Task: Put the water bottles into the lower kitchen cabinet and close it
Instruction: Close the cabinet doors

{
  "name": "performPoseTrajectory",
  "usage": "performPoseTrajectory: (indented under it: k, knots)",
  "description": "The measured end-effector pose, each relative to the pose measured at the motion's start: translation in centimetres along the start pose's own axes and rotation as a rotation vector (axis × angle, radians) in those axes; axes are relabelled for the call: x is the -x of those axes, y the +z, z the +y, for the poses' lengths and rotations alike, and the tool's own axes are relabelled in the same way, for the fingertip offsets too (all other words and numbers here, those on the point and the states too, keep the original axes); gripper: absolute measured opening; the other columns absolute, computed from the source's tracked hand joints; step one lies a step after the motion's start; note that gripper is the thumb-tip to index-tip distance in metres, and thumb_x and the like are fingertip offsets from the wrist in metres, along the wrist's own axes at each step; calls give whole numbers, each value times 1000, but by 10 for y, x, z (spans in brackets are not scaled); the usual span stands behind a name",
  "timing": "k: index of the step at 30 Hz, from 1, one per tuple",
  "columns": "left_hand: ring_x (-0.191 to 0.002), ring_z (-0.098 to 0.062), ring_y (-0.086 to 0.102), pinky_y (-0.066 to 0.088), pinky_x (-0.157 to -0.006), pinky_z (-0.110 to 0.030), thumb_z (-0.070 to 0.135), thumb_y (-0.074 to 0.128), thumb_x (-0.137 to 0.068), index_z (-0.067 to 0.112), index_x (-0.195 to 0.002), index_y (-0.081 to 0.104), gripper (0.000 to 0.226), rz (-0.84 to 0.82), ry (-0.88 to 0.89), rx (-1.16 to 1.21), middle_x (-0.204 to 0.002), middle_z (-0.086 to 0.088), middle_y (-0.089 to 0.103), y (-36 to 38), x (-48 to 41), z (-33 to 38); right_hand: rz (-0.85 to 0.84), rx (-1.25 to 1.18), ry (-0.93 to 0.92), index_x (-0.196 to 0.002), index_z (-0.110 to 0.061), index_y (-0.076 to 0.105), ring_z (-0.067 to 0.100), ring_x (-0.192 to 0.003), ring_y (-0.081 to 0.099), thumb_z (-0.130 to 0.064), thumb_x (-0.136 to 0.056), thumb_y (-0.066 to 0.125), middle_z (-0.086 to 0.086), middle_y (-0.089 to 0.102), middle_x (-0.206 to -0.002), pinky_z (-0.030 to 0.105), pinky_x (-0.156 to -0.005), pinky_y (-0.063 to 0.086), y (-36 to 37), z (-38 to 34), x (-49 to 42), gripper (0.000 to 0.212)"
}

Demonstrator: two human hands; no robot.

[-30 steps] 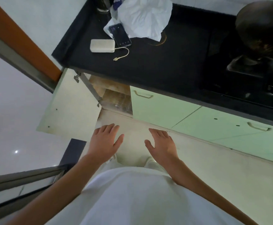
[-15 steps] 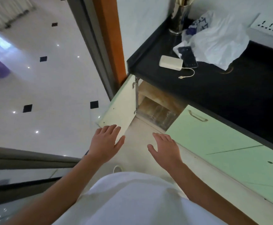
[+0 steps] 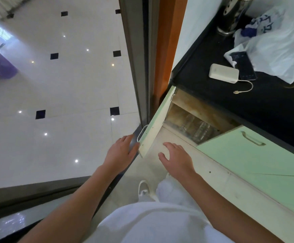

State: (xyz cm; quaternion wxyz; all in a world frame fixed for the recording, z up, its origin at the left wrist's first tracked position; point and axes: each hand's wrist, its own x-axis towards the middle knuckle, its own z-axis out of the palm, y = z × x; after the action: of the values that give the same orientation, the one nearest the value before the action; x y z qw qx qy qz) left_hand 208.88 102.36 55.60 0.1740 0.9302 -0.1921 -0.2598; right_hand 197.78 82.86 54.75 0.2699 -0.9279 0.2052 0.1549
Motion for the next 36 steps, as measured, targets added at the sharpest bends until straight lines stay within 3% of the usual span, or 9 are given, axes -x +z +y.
performPoseTrajectory:
  k: [5, 9, 17, 20, 23, 26, 30, 33, 36]
  knots:
    - [-117, -20, 62, 52, -90, -33, 51, 43, -104, 26, -144, 48, 48, -15, -197, 258, -137, 0, 63, 2, -38, 9, -85, -194, 39, -141, -24, 50, 16, -120, 60, -48, -99, 52, -5, 60, -136, 32, -94, 48, 18, -7, -43, 49]
    - [-112, -22, 64, 56, -89, -37, 49, 44, -104, 24, -141, 50, 45, -92, -261, 298, -135, -4, 64, -4, -66, 12, -160, -276, 69, -137, -23, 52, 17, -112, 63, -47, -97, 57, -4, 64, -130, 35, -96, 51, 32, -15, -69, 46]
    - [-106, -19, 61, 47, -88, -28, 40, 46, -106, 15, -134, 58, 39, -281, -142, 285, -125, -1, 64, 0, -120, 11, -200, -322, 226, -133, -23, 55, 14, -105, 66, -47, -96, 59, -7, 65, -127, 30, -92, 49, 43, -25, -85, 45]
    - [-99, -15, 65, 55, -89, -33, 40, 44, -106, 21, -129, 60, 34, -370, -74, 260, -121, -2, 68, 11, -138, 2, -179, -322, 332, -132, -25, 56, 14, -107, 66, -50, -94, 59, -9, 66, -126, 29, -93, 48, 53, -29, -83, 45]
    - [-91, -13, 63, 55, -78, -29, 34, 44, -106, 22, -136, 55, 34, -403, -21, 197, -120, -1, 66, 16, -148, -6, -120, -424, 431, -131, -26, 58, 13, -101, 67, -48, -92, 64, -10, 67, -124, 28, -90, 49, 60, -38, -78, 45]
    - [-89, -10, 61, 46, -66, -17, 28, 48, -105, 19, -144, 49, 40, -420, 70, 163, -128, -3, 63, 18, -153, -12, -37, -479, 486, -127, -29, 58, 8, -94, 68, -50, -90, 66, -15, 67, -119, 14, -74, 45, 65, -52, -73, 43]
    - [-104, -15, 65, 48, -78, -20, 30, 60, -101, 21, -143, 50, 44, -426, 135, 192, -128, 0, 67, 31, -158, -16, 66, -490, 545, -127, -30, 55, 8, -93, 68, -49, -87, 69, -16, 67, -116, 24, -75, 49, 70, -63, -63, 47]
    - [-103, -16, 67, 50, -82, -23, 25, 64, -98, 19, -139, 54, 43, -443, 202, 205, -120, -2, 70, 42, -160, -12, 101, -462, 590, -126, -32, 56, 7, -91, 68, -42, -87, 68, -18, 67, -116, 20, -65, 42, 75, -57, -55, 42]
    - [-95, -12, 66, 51, -82, -21, 23, 69, -95, 17, -136, 58, 44, -450, 261, 181, -110, 3, 70, 52, -159, -4, 165, -472, 618, -123, -30, 59, 9, -88, 70, -35, -86, 65, -13, 69, -117, 26, -74, 52, 78, -45, -46, 38]
